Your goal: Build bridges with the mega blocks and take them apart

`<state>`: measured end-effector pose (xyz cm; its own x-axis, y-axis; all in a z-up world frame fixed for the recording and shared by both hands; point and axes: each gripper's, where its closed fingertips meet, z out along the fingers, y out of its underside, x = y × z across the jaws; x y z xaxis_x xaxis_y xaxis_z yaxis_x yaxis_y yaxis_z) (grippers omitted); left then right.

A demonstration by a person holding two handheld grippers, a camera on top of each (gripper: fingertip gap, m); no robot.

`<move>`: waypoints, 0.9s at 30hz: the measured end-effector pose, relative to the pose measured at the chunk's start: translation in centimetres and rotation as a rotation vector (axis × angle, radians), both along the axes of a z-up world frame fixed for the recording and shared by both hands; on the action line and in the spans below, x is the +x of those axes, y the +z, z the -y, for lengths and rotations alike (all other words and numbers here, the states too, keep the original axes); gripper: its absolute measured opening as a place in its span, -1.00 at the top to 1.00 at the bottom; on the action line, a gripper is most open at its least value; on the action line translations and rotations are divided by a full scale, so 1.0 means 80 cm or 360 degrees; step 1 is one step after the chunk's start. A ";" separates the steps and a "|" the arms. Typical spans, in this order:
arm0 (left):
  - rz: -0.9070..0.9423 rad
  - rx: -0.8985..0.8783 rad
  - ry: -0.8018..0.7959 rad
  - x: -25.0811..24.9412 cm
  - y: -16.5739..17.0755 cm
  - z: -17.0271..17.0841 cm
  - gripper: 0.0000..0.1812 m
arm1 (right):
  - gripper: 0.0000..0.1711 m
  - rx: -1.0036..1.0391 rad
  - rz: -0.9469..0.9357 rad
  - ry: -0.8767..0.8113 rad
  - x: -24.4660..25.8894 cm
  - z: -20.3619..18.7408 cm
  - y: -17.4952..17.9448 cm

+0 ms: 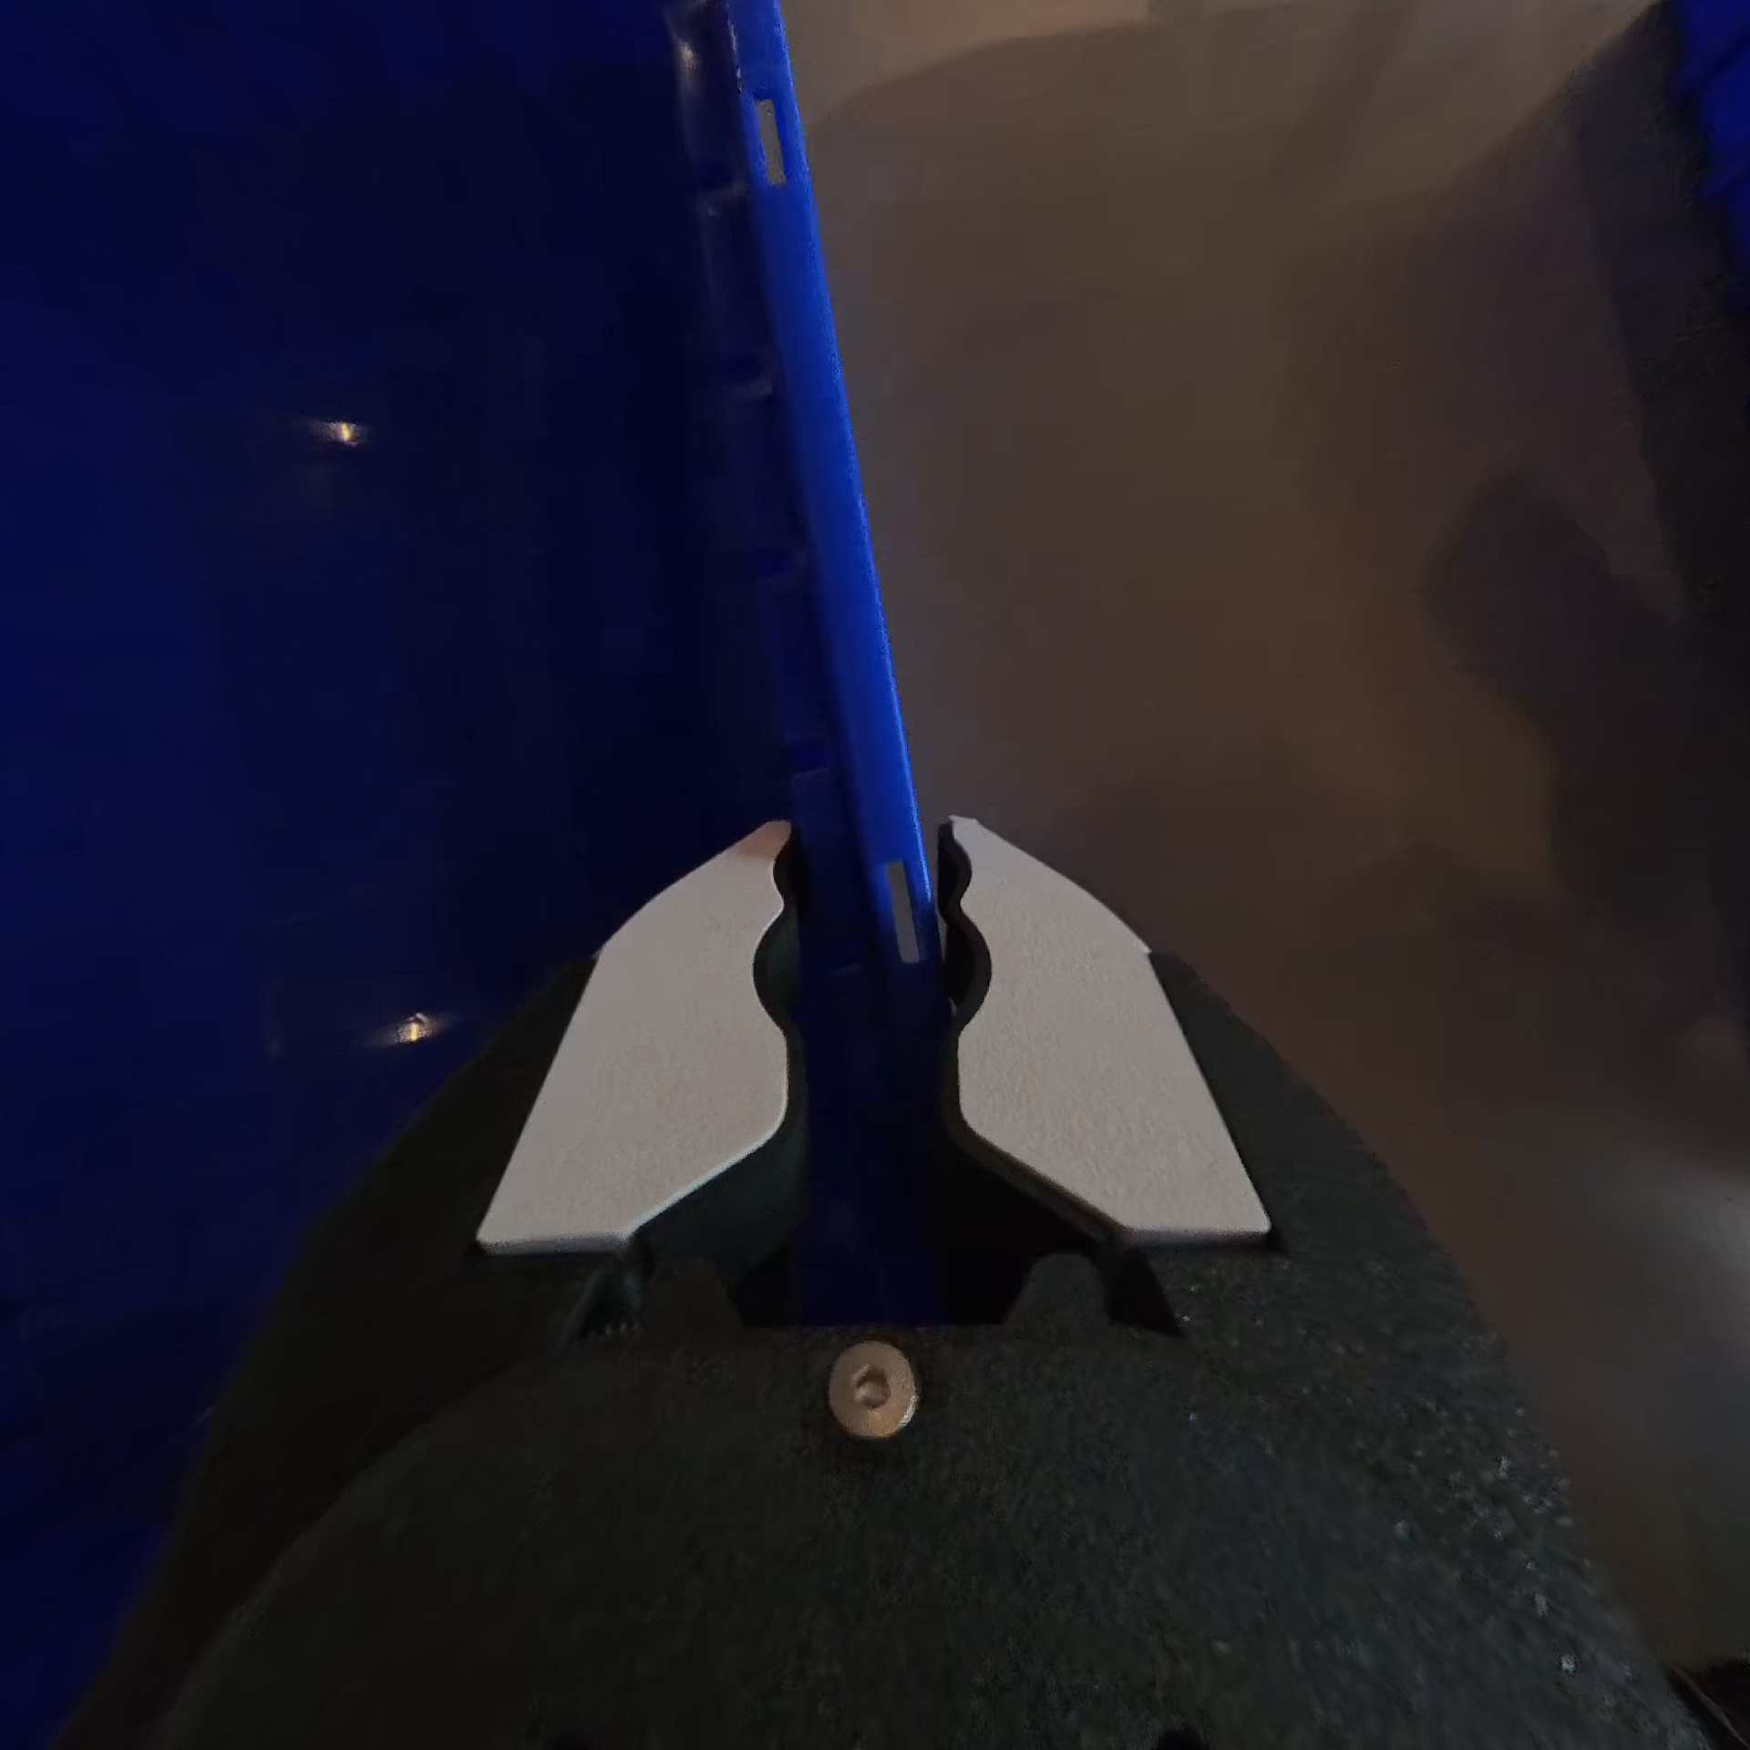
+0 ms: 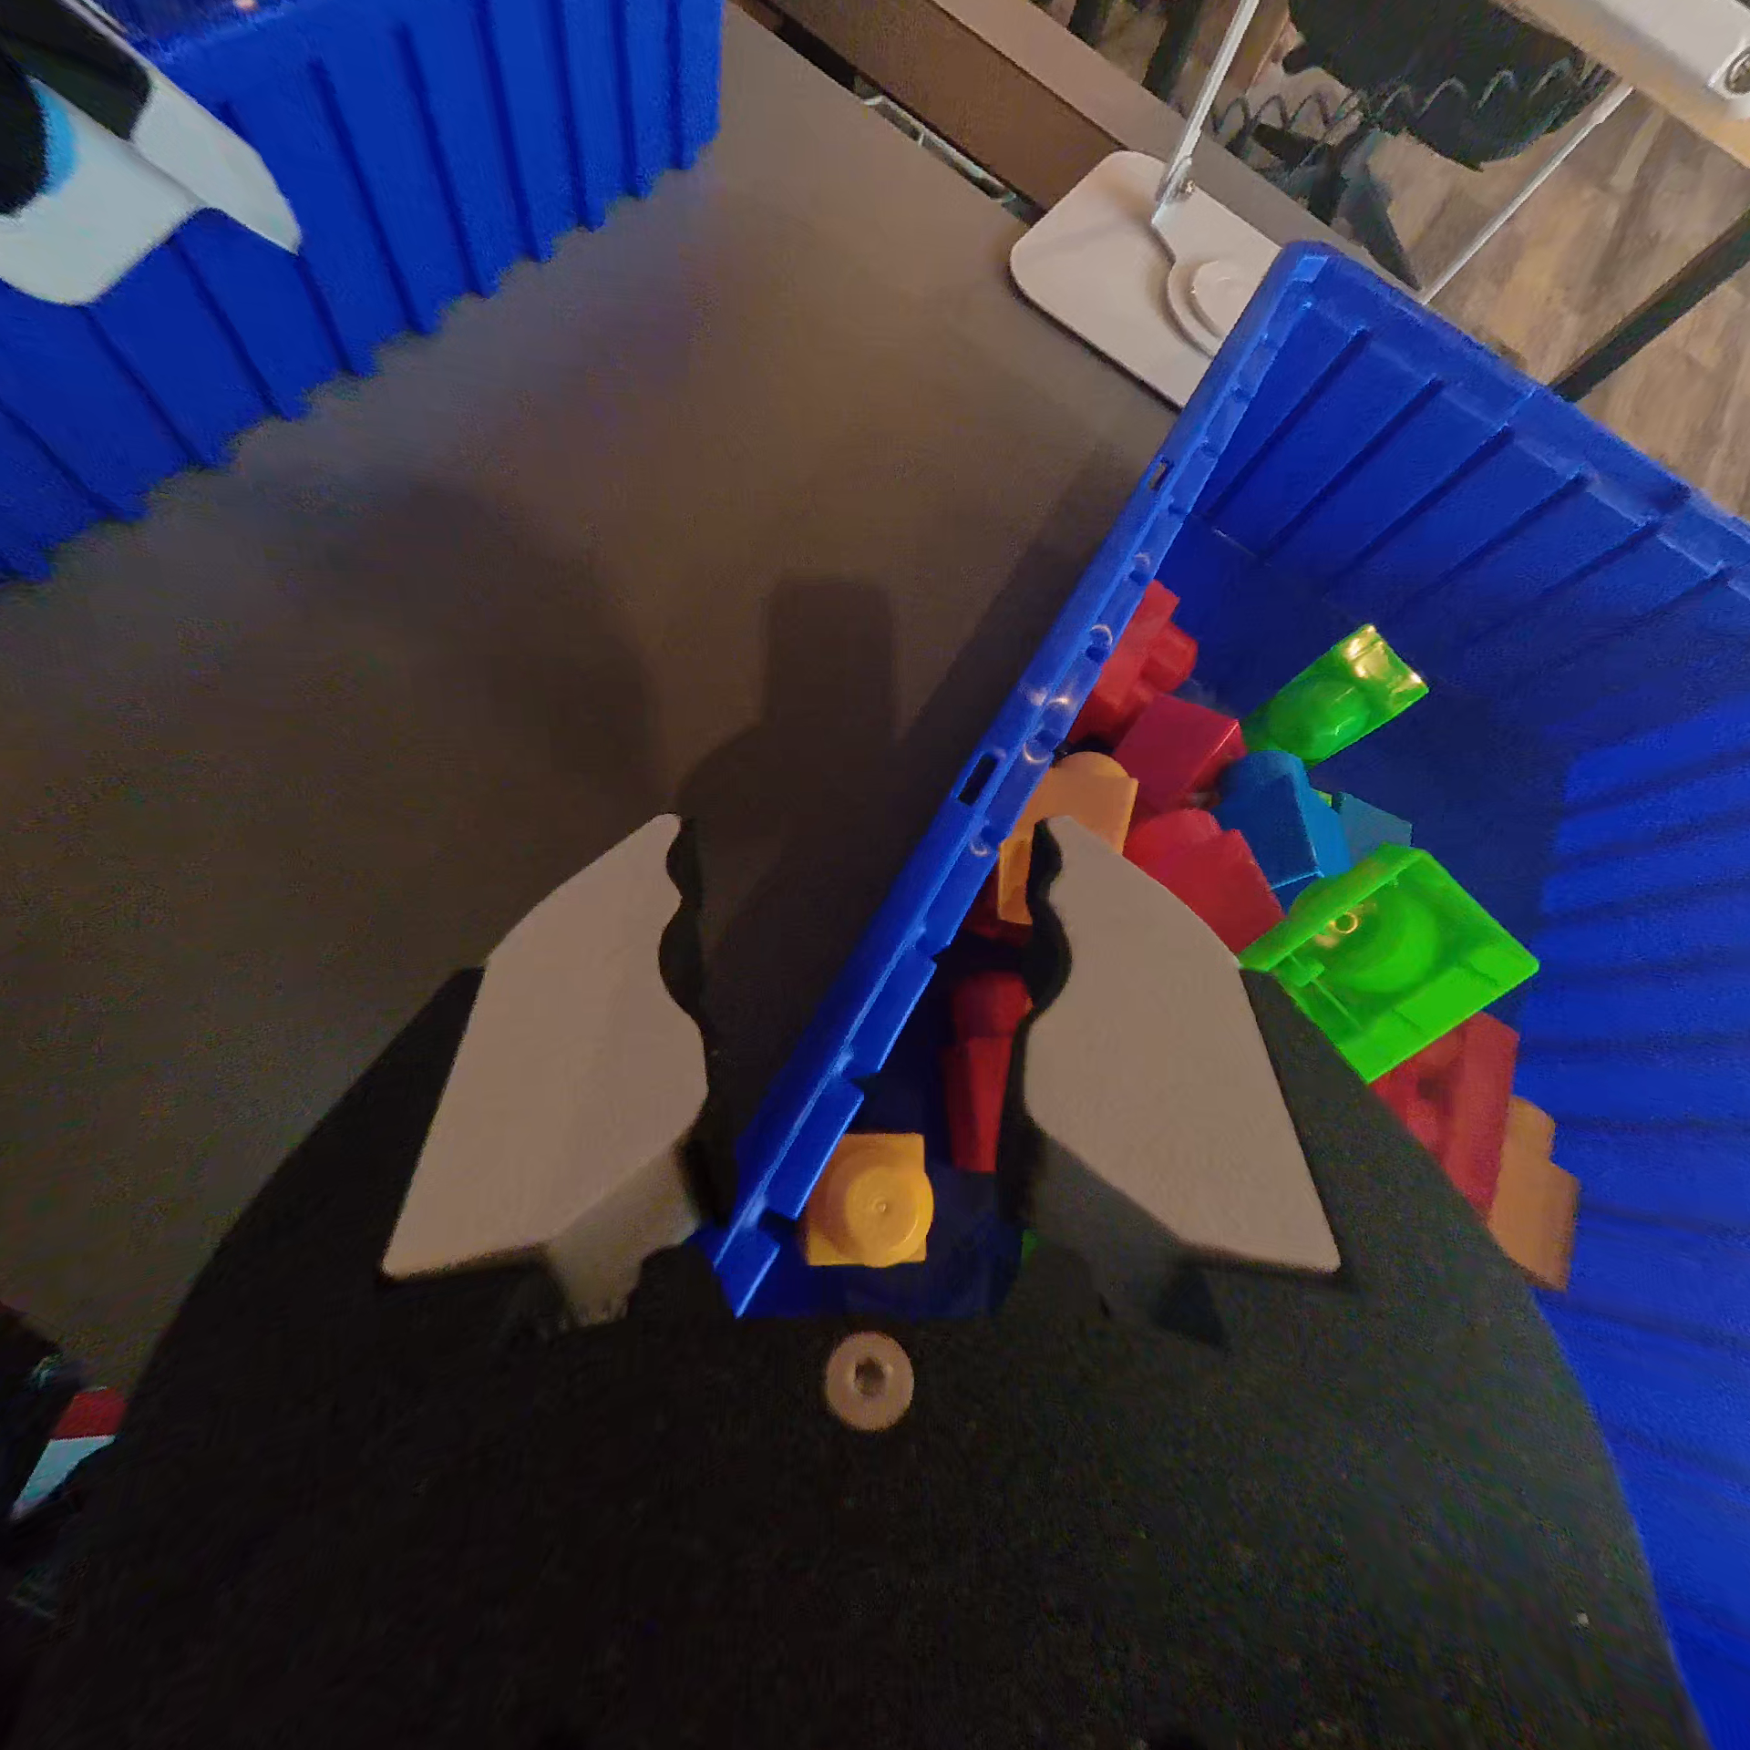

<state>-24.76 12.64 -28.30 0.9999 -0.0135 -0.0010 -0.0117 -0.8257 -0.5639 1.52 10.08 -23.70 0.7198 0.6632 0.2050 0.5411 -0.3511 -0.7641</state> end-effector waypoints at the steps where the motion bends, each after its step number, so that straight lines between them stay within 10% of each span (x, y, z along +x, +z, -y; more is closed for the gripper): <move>1: 0.0016 0.0004 -0.0004 0.009 0.000 -0.002 0.71 | 0.23 0.0002 -0.0005 0.0007 0.001 0.002 0.000; 27: -0.0090 0.0011 0.0026 0.200 -0.002 -0.028 0.72 | 0.25 0.0274 -0.0139 0.0177 0.021 0.015 0.077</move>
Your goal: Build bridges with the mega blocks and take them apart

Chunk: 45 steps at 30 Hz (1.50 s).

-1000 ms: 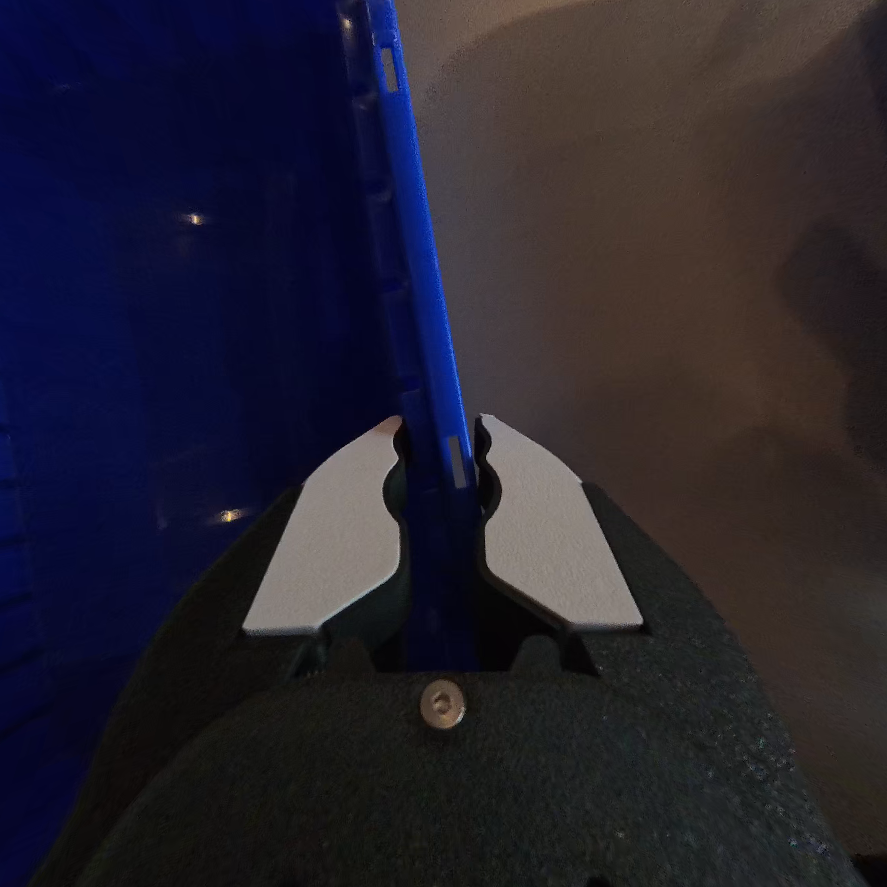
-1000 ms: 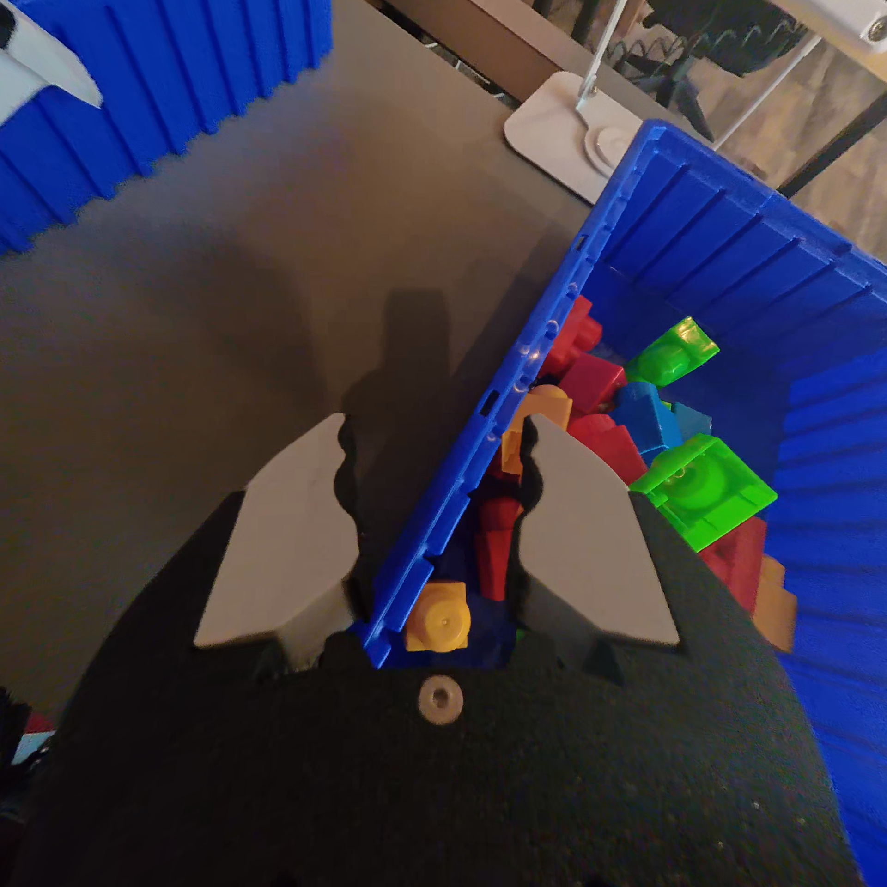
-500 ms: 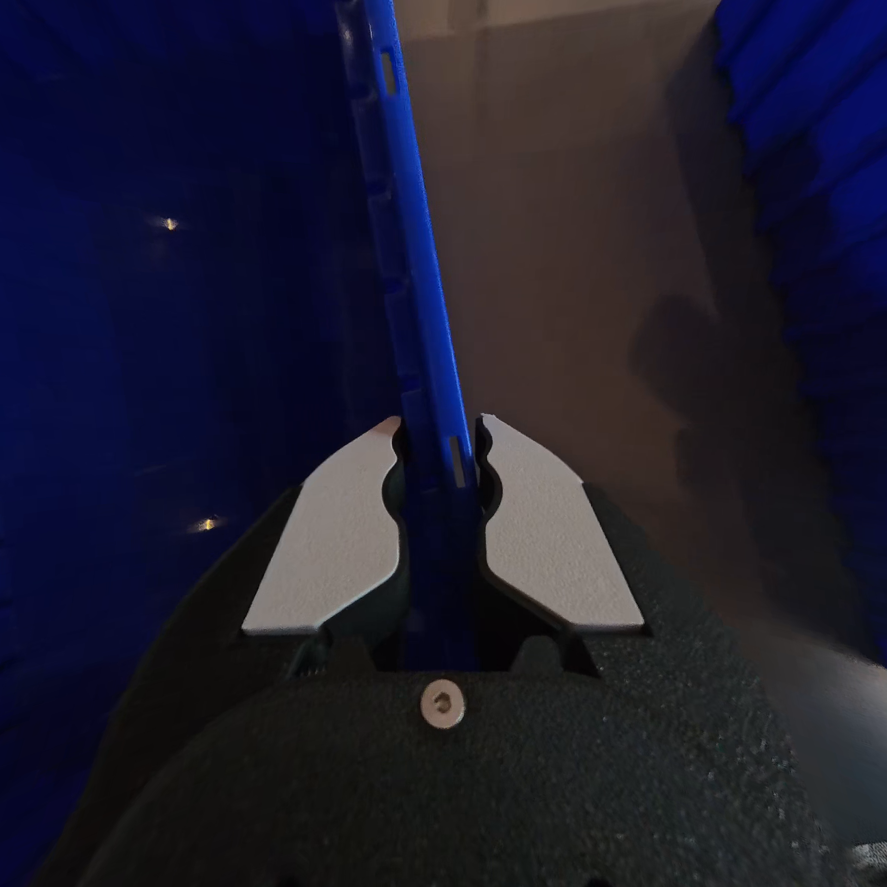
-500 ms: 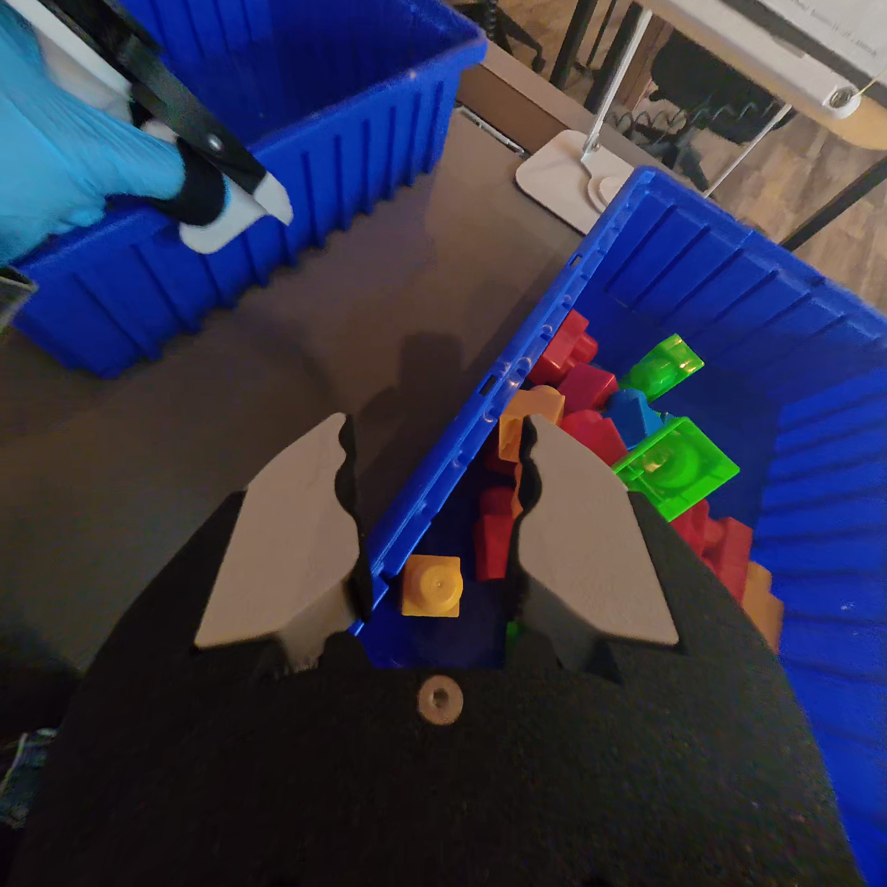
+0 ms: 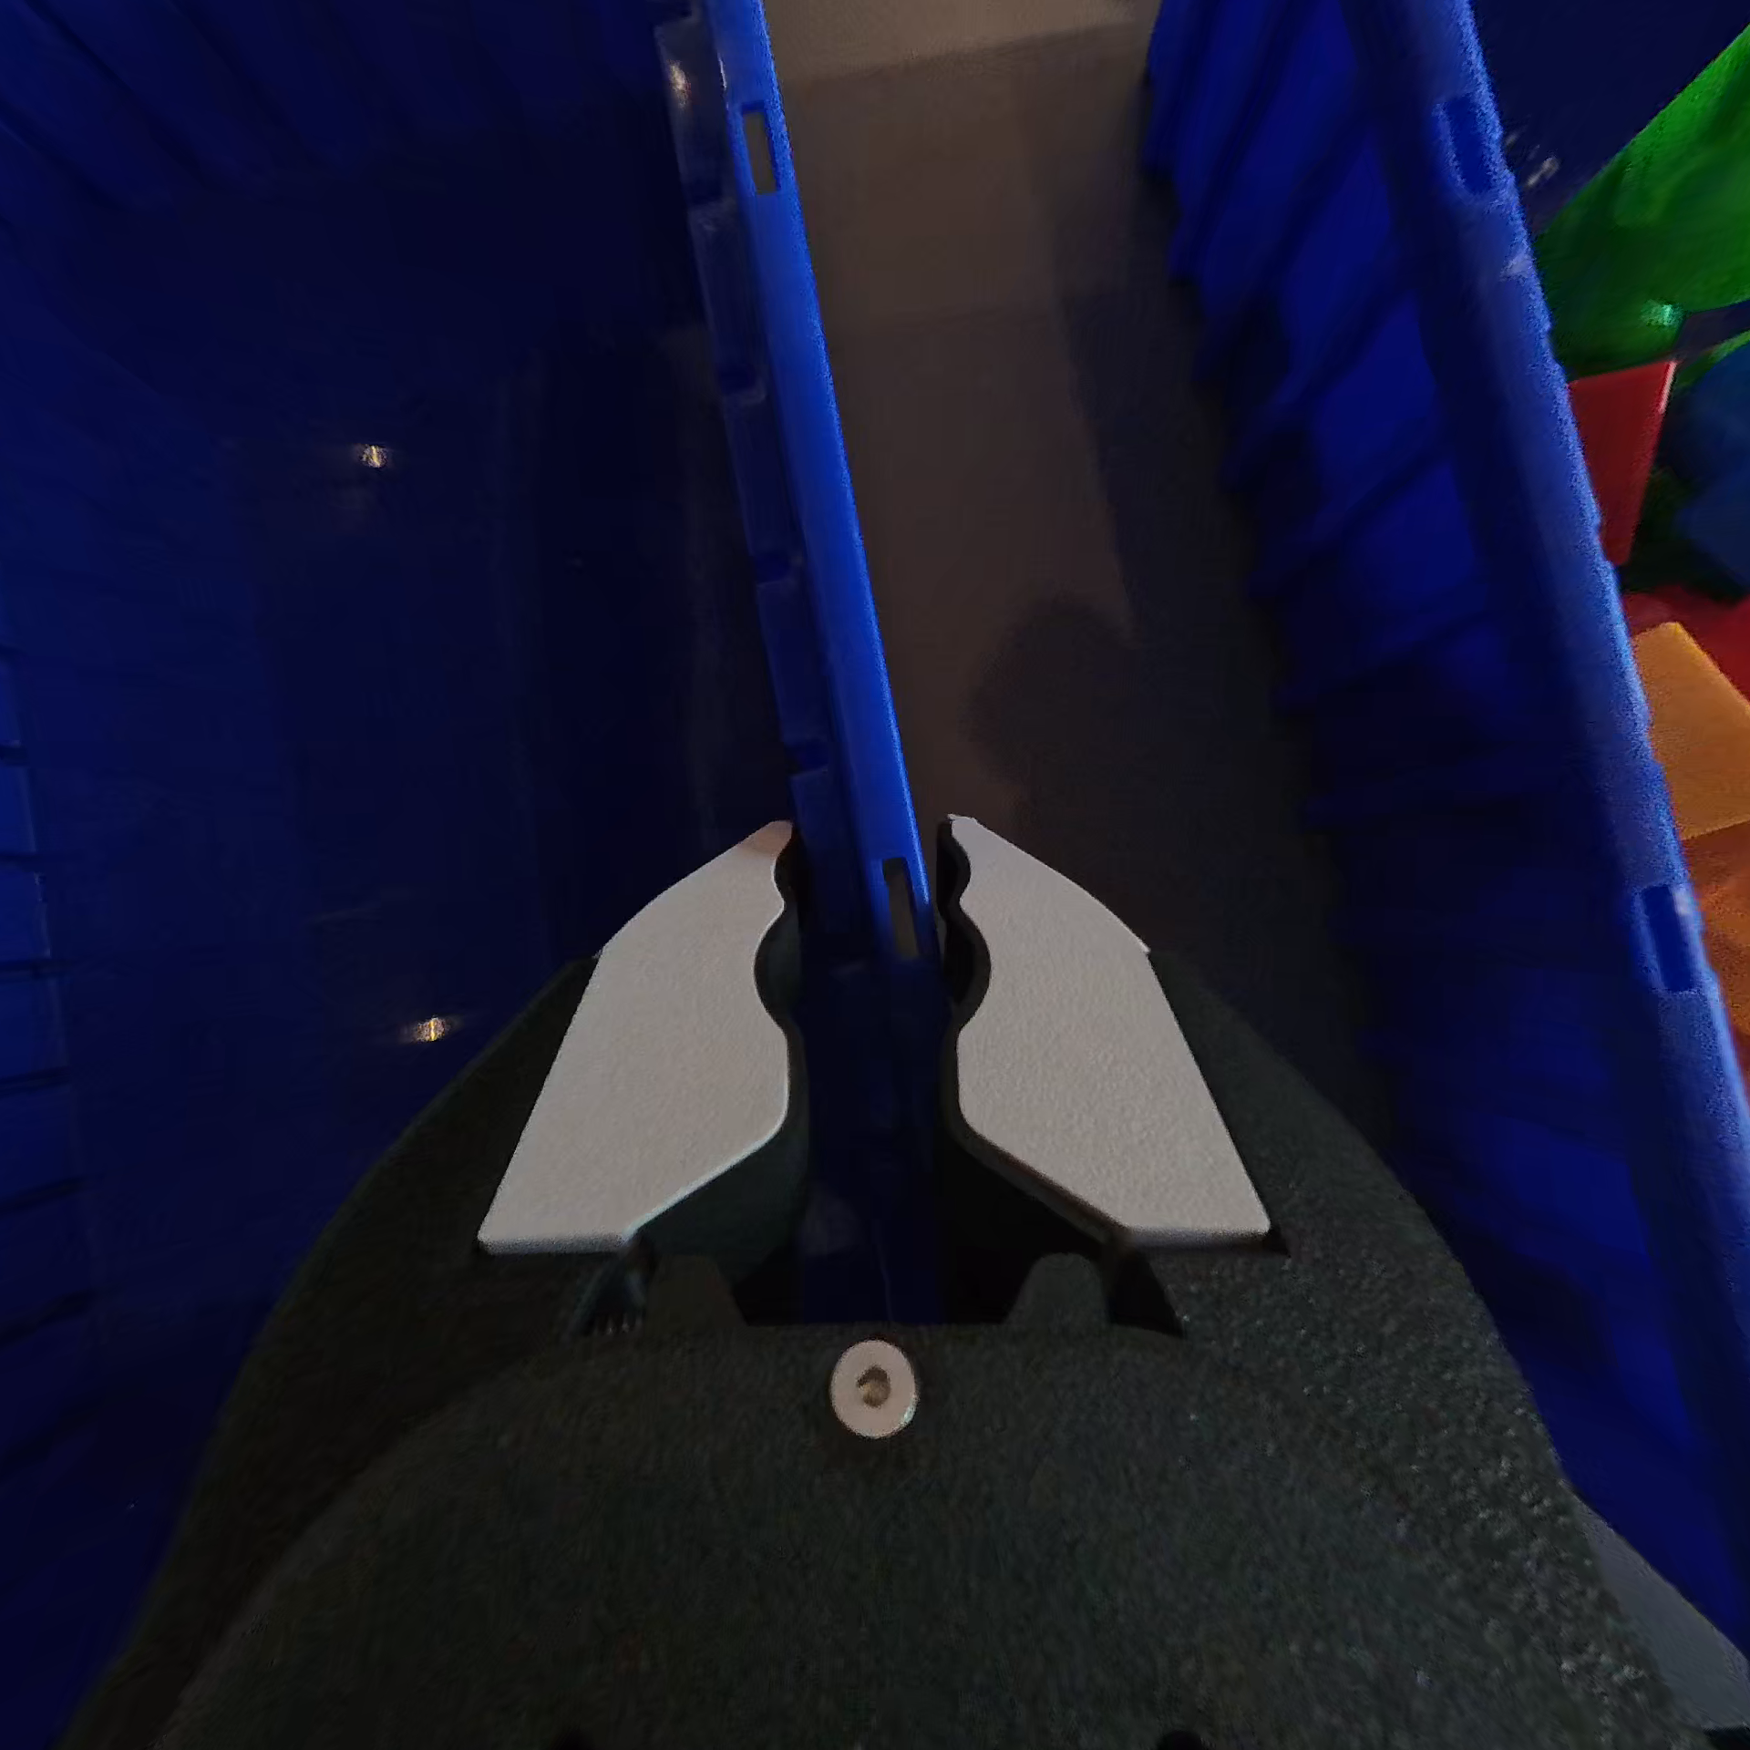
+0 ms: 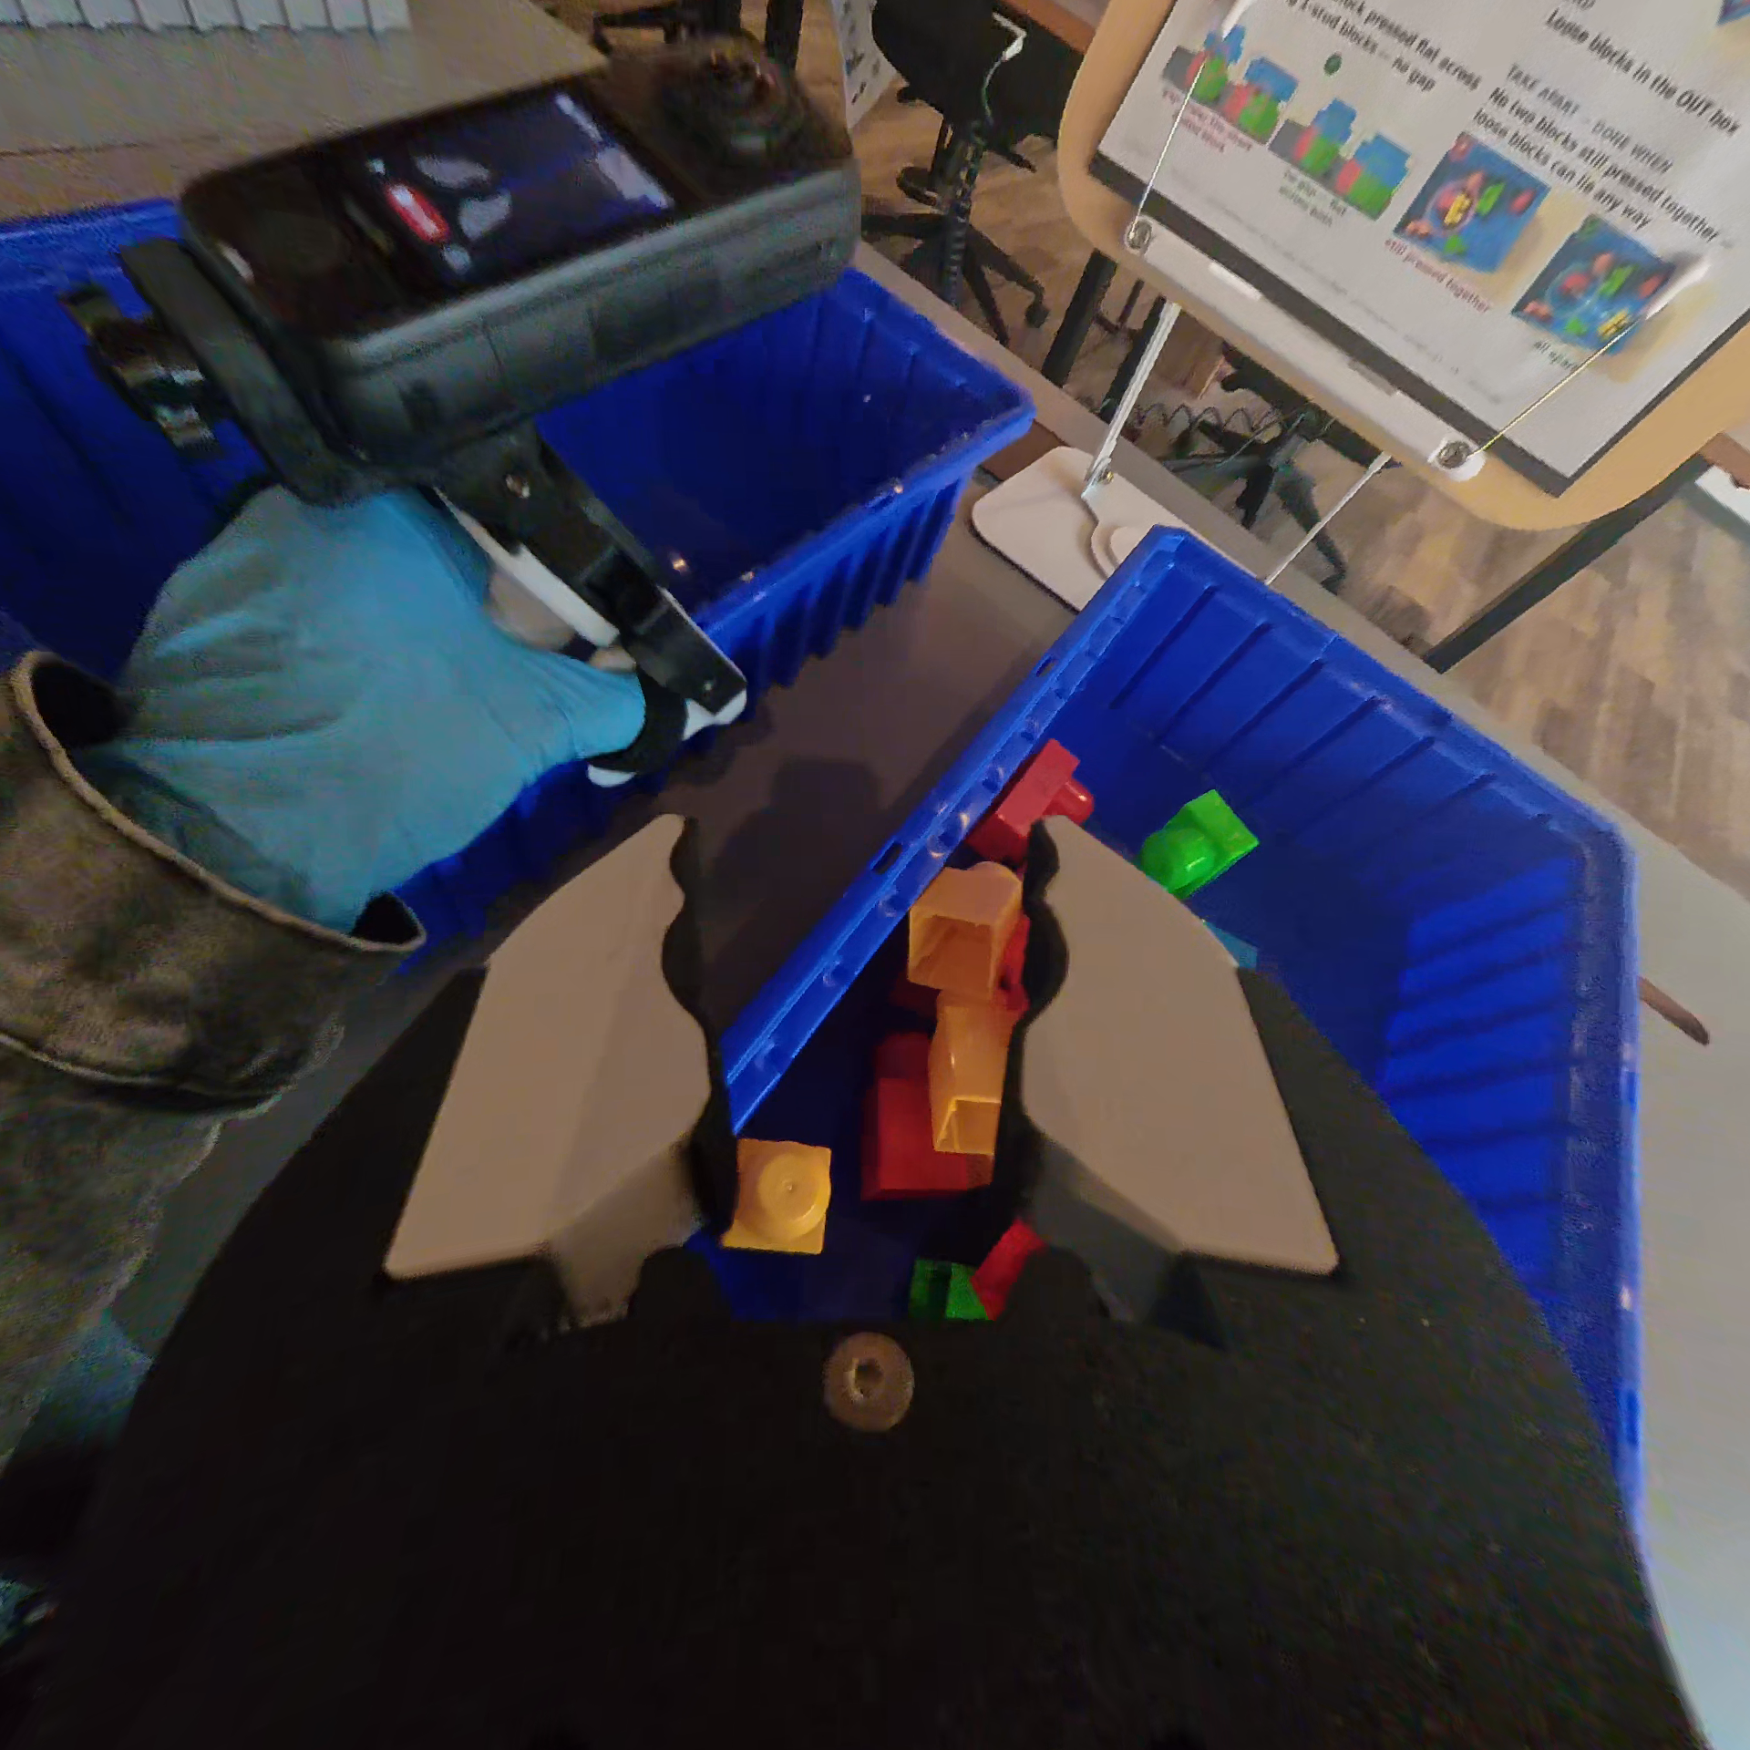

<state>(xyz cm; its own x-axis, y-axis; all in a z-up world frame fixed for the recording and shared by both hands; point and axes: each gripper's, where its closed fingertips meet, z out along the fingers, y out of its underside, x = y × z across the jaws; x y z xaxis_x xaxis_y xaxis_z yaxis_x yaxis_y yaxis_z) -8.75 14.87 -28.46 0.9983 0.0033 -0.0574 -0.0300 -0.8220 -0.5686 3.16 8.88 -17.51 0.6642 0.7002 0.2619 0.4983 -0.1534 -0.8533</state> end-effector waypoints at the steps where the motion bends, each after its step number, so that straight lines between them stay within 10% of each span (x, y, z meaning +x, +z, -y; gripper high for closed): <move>1: -0.0006 -0.0002 -0.0004 0.004 0.000 0.000 0.72 | 0.25 0.0005 -0.0007 0.0005 0.001 0.000 0.003; 32: 0.0074 0.0009 -0.0198 0.093 0.002 -0.001 0.66 | 0.21 0.0094 -0.0065 -0.0109 0.052 0.008 0.027; 45: -0.0417 0.0717 -0.0159 0.037 0.122 0.021 0.12 | 0.07 0.0218 -0.0104 -0.0188 0.046 0.013 0.034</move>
